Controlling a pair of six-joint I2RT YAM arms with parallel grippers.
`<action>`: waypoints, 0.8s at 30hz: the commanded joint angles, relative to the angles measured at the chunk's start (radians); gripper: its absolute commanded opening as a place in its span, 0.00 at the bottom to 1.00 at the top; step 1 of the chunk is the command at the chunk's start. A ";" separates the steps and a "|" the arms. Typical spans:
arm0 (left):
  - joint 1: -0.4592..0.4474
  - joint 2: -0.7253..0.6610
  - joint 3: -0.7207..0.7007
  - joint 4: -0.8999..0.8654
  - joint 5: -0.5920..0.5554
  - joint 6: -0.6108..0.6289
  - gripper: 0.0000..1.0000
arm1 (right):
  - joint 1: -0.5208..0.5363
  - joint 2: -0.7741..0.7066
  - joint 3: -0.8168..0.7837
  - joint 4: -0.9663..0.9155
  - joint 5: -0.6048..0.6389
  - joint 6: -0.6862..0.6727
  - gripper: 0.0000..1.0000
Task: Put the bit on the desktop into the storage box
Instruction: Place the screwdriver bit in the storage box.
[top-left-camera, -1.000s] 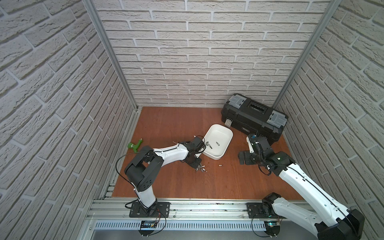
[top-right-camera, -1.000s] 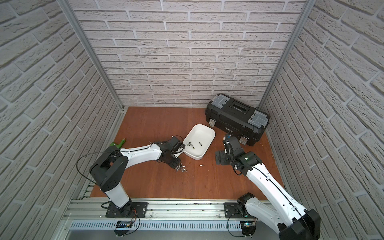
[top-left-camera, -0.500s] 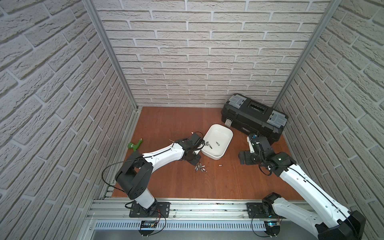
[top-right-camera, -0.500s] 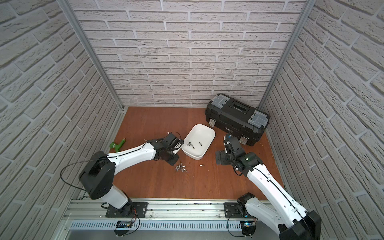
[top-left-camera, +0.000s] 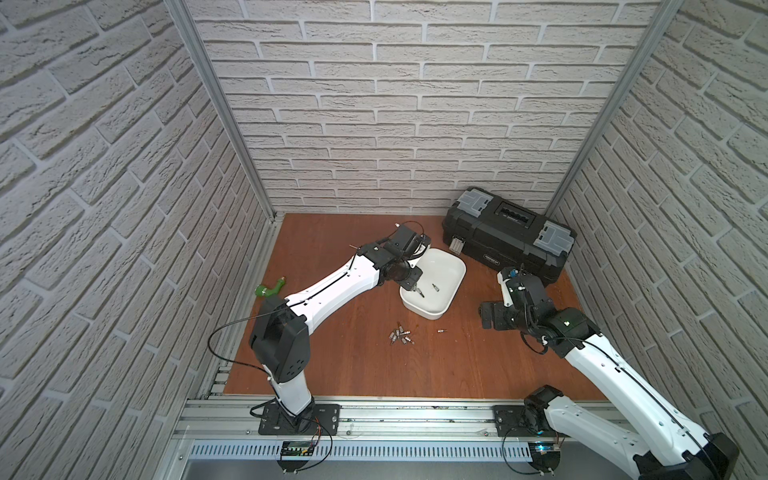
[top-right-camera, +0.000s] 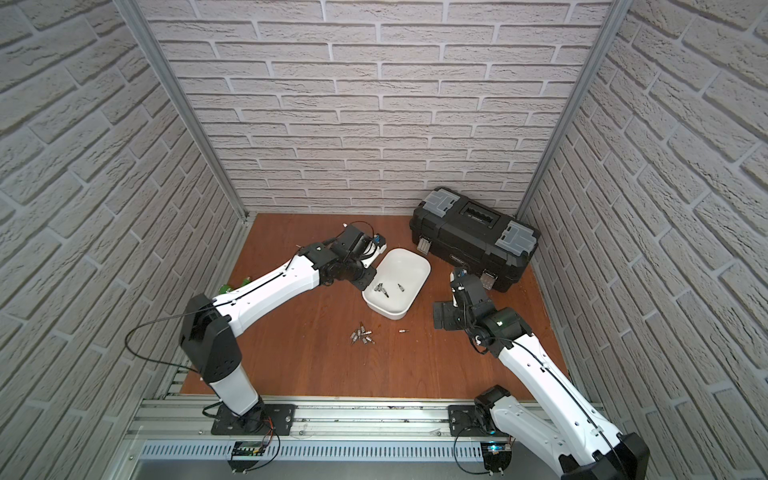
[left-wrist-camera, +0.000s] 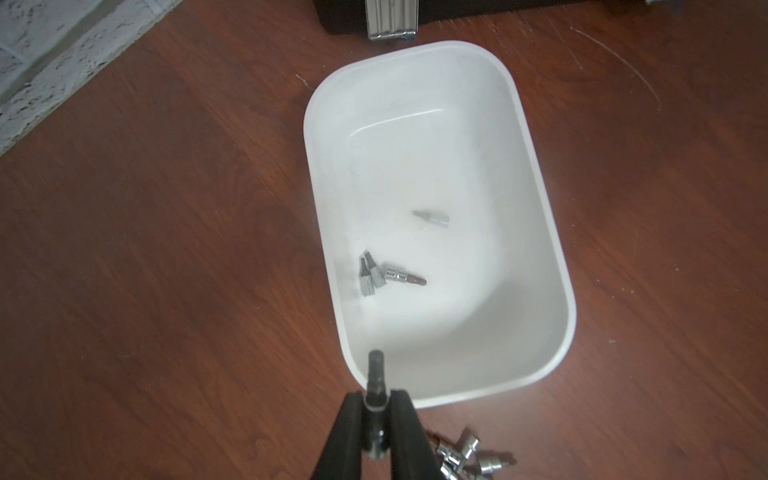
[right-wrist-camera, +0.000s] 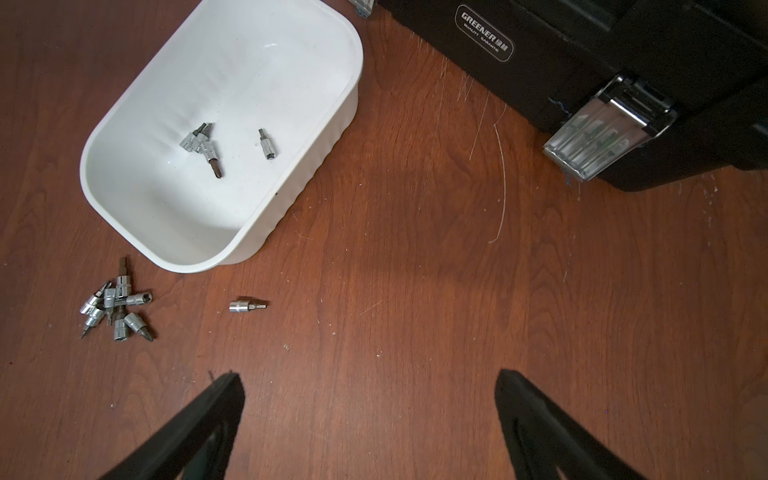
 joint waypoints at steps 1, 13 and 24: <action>-0.002 0.085 0.064 -0.033 -0.009 0.042 0.15 | -0.010 -0.030 0.032 -0.009 0.020 0.008 0.99; -0.004 0.387 0.305 -0.058 0.003 0.085 0.14 | -0.010 -0.046 0.026 -0.003 0.017 0.011 0.99; -0.004 0.558 0.448 -0.090 0.016 0.068 0.14 | -0.010 -0.024 0.022 0.012 0.012 0.003 0.99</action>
